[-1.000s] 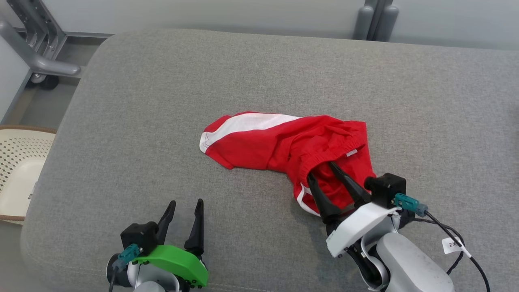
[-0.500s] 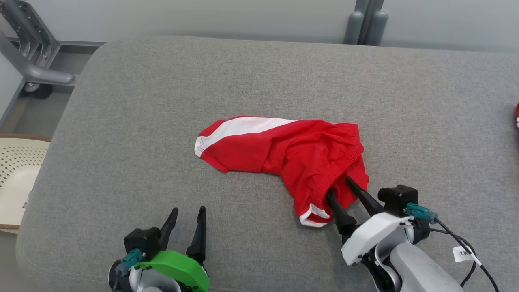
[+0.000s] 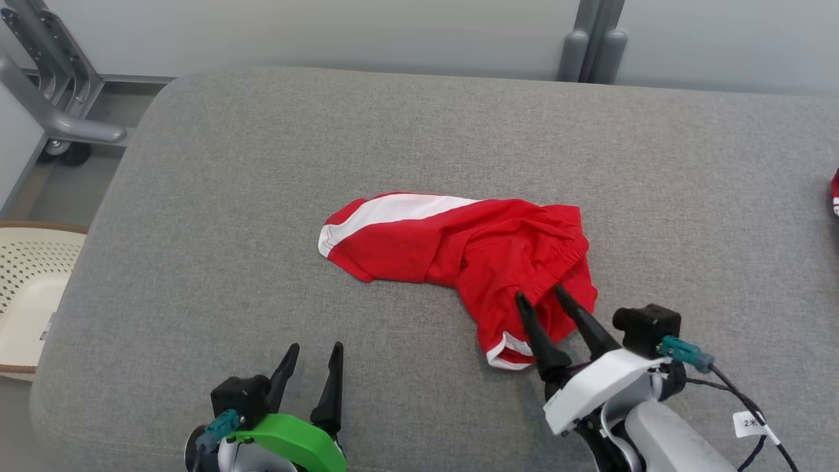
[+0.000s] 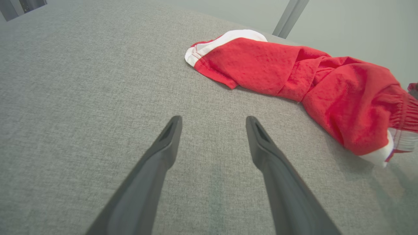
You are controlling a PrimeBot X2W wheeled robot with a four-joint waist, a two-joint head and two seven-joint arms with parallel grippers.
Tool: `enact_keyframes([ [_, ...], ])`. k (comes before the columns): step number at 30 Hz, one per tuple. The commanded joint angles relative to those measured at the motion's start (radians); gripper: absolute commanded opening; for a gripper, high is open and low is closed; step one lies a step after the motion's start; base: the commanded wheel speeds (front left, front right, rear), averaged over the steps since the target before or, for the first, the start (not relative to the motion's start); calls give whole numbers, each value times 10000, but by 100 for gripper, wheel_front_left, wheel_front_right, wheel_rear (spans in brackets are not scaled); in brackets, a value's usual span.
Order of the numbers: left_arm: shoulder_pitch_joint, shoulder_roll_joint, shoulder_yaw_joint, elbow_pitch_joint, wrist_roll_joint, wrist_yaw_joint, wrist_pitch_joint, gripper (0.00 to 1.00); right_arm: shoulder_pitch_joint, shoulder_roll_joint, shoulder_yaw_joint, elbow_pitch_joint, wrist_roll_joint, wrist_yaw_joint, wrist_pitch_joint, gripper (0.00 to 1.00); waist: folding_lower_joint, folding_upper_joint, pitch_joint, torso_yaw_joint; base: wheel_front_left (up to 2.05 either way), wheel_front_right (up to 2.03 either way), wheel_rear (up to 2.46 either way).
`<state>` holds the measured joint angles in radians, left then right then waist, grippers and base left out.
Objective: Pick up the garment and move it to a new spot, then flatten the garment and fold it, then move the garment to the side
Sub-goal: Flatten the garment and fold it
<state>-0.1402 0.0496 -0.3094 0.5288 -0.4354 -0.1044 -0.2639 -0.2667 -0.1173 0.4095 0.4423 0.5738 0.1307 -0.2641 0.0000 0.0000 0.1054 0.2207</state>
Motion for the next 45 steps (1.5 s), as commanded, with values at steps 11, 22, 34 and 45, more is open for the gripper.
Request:
enact_keyframes([
  [11, -72, 30, -70, 21, -247, 79, 0, 100, -1212, -327, 1110, 676, 563, -2, -1, 0, 0, 0, 238, 363, 0, 0, 0],
  [22, -327, 31, -380, 13, -370, 56, 0, 100, -4368, -2340, -701, 2387, -661, -3, -1, 0, 0, 0, 620, 635, 0, 0, 0],
  [34, -611, 27, -794, -19, -576, 208, 0, 100, -5759, -3142, -1828, 7209, -2131, -8, 101, 100, 0, 0, 888, 849, 0, 0, 0],
  [45, -753, 31, -441, 18, -211, 95, 0, 100, -4161, -2574, -2854, 6183, -2095, -8, -10, 100, 0, 0, 490, -970, 0, 0, 0],
])
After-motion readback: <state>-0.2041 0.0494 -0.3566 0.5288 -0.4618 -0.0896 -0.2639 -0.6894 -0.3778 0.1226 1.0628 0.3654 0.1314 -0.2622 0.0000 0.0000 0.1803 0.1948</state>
